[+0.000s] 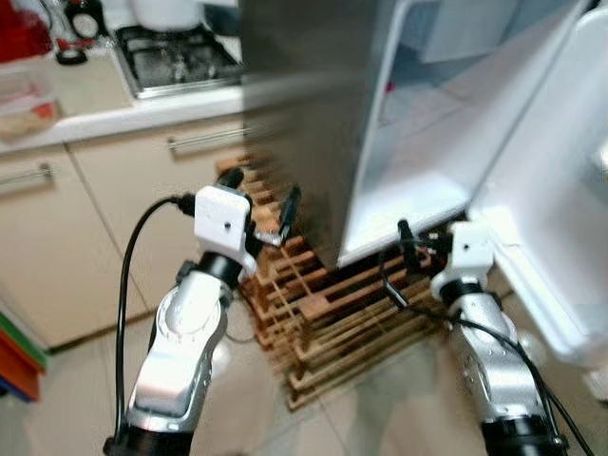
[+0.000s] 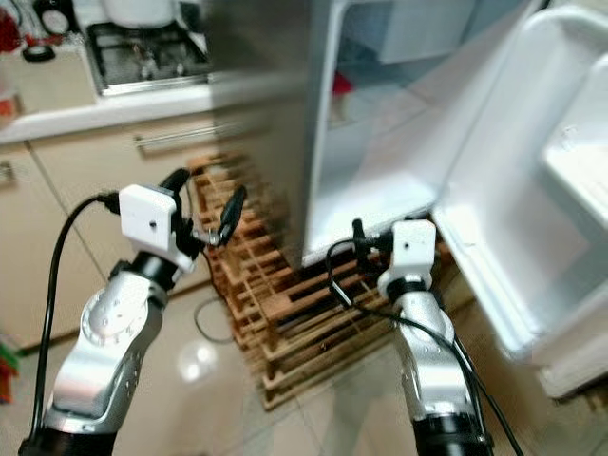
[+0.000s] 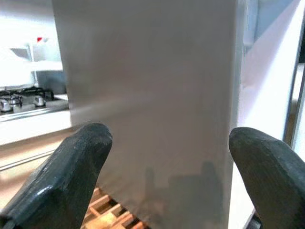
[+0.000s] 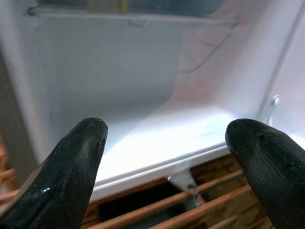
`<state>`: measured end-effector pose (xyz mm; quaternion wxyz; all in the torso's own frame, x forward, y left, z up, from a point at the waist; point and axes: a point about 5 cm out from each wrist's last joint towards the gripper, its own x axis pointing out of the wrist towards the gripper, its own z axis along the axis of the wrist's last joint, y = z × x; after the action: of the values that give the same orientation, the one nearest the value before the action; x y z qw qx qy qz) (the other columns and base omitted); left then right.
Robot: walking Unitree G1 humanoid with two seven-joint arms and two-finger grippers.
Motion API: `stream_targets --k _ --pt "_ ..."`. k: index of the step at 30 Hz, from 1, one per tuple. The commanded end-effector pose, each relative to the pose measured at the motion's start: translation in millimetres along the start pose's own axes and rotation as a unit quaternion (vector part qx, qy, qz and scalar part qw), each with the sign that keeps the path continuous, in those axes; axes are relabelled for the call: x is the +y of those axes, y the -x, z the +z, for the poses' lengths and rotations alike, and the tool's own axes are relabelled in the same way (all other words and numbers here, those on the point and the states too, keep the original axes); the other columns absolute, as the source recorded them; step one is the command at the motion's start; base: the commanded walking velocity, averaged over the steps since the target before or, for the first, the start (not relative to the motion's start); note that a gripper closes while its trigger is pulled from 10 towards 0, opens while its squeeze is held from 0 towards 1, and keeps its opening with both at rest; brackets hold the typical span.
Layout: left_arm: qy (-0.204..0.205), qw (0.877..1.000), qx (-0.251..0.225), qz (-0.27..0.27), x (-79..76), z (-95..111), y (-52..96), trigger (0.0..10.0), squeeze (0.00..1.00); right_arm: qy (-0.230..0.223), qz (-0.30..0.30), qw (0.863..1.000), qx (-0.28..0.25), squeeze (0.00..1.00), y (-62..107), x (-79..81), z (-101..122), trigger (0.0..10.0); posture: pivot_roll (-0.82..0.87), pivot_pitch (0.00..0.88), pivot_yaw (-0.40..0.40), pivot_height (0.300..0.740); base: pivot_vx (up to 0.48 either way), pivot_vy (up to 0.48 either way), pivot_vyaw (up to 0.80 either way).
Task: Restocking fridge
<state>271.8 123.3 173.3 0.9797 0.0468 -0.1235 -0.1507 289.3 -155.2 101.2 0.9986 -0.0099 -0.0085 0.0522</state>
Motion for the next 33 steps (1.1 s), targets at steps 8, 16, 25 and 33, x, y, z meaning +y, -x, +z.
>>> stream_targets --k 8,16,25,33 --pt "0.013 1.0 -0.011 0.011 1.4 5.0 -9.4 10.0 0.0 0.01 -0.008 1.0 -0.004 0.0 0.3 -6.1 2.8 10.0 0.01 0.0 -0.032 0.74 0.191 -0.399 0.0" --pt "0.009 0.999 -0.004 0.038 7.8 1.9 -11.8 10.0 0.0 0.01 -0.007 1.0 -0.002 0.0 0.5 -6.5 1.7 10.0 0.01 0.0 -0.035 0.74 0.255 -0.105 0.0" --pt "-0.001 1.0 -0.001 0.029 4.3 -0.1 -11.8 10.0 0.0 0.026 0.007 1.0 -0.007 0.0 -1.7 -2.5 2.8 10.0 0.01 0.0 -0.038 0.74 0.0 0.0 0.3" --pt "-0.009 1.0 0.006 0.027 4.0 -2.9 -10.6 10.0 0.0 0.023 0.01 1.0 -0.005 0.0 -2.6 -2.4 1.6 10.0 0.02 0.0 -0.04 0.74 0.0 0.0 0.66"
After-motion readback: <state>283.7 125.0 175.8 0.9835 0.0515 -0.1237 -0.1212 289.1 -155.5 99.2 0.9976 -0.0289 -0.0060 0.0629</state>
